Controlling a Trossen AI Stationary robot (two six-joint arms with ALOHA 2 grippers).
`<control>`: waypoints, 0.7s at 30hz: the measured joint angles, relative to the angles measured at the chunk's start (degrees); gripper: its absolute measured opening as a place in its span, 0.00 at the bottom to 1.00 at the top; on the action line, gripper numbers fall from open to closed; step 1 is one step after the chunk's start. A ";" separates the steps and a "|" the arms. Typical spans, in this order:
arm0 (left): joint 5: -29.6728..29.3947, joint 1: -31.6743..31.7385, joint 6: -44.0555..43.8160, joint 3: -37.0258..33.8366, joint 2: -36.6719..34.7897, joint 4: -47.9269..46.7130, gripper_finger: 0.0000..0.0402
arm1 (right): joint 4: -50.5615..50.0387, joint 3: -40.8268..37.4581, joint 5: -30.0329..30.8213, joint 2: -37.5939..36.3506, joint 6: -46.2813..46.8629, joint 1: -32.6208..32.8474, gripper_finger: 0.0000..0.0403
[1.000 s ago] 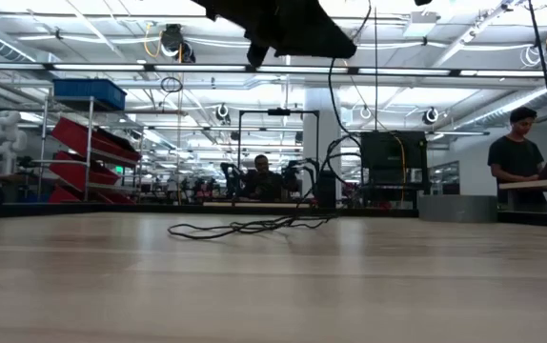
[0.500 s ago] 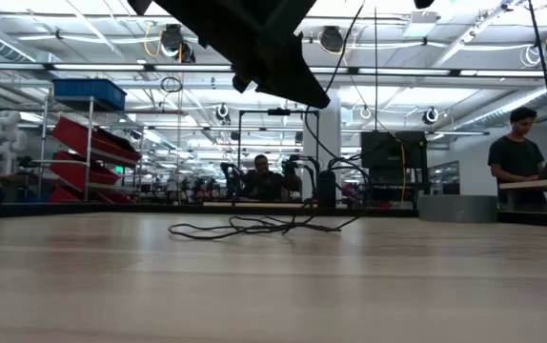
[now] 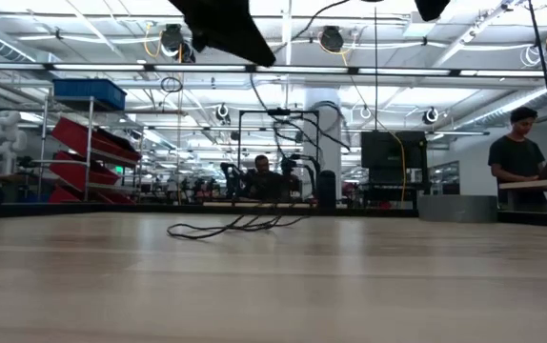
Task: Coil cords
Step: Coil the black wire onto the spool
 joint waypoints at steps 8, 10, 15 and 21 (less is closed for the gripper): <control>0.73 -0.99 -0.26 0.00 -5.92 -1.52 0.00 | -1.39 0.00 0.18 3.27 -1.97 0.00 0.00; 4.16 -0.45 -0.26 0.00 -7.20 -1.52 0.00 | -1.39 0.00 1.67 4.69 -3.56 -0.01 0.00; 14.28 1.15 -2.55 0.00 -9.09 -1.18 0.00 | -1.07 0.00 6.01 7.64 -6.32 -0.93 0.00; 15.91 2.80 -4.90 0.00 -10.14 -0.97 0.00 | 2.79 0.00 6.09 10.04 -9.99 -1.55 0.00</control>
